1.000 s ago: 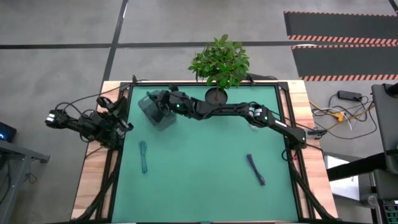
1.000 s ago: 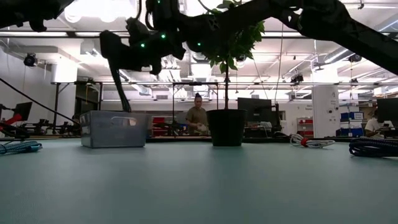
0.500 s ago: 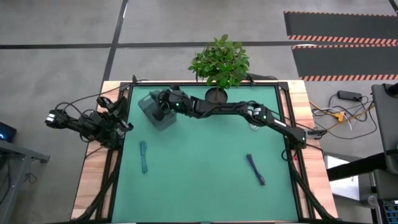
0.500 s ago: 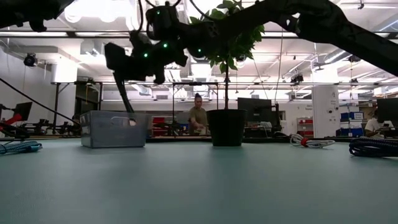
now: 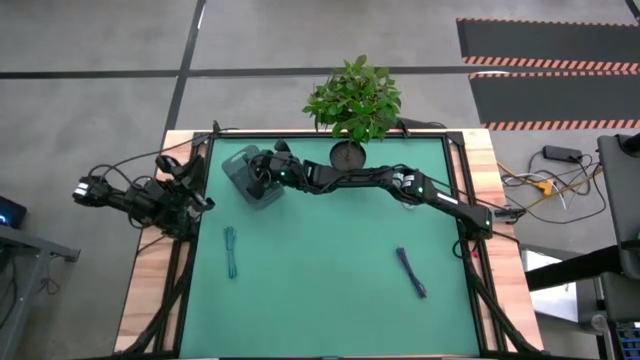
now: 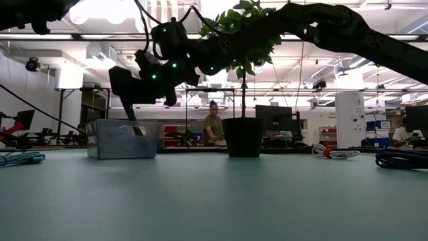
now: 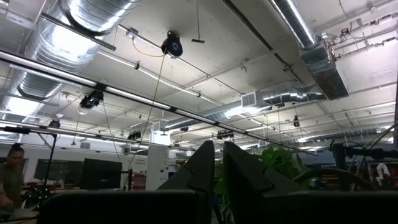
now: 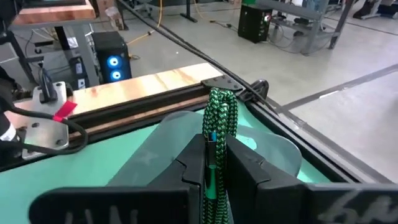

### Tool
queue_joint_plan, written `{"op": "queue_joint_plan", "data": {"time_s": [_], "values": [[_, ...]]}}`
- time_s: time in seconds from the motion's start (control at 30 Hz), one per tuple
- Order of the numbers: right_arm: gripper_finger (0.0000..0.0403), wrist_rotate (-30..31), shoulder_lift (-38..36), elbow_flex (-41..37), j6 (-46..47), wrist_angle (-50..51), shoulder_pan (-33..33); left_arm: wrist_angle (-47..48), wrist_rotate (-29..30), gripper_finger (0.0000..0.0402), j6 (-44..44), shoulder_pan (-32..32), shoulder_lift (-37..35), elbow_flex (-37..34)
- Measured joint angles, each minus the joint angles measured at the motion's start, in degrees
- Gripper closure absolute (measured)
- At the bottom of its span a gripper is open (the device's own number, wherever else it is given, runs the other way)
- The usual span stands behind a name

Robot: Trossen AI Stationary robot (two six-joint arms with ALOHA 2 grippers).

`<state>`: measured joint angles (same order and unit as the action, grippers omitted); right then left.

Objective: Pick and place USB-C Cables
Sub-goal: Put the green charger cable into the gray bin

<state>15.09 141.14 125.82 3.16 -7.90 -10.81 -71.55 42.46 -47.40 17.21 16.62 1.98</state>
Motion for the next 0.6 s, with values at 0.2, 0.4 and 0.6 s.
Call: {"op": "queue_joint_plan", "data": {"time_s": [0.2, 0.4, 0.6], "values": [[0.0374, 0.0, 0.0, 0.0, -0.07, 0.0, 0.0, 0.0, 0.0, 0.0382, 0.0, 0.0, 0.0, 0.0], [0.0374, 0.02, 0.0, -0.01, -0.13, -0.04, 0.0, 0.0, 0.0, 0.0382, 0.0, 0.0, 0.0, 0.01], [0.0374, 0.02, 0.0, 0.0, -0.15, 0.26, 0.0, 0.0, 0.02, 0.0382, 0.0, 0.0, 0.0, 0.0]]}}
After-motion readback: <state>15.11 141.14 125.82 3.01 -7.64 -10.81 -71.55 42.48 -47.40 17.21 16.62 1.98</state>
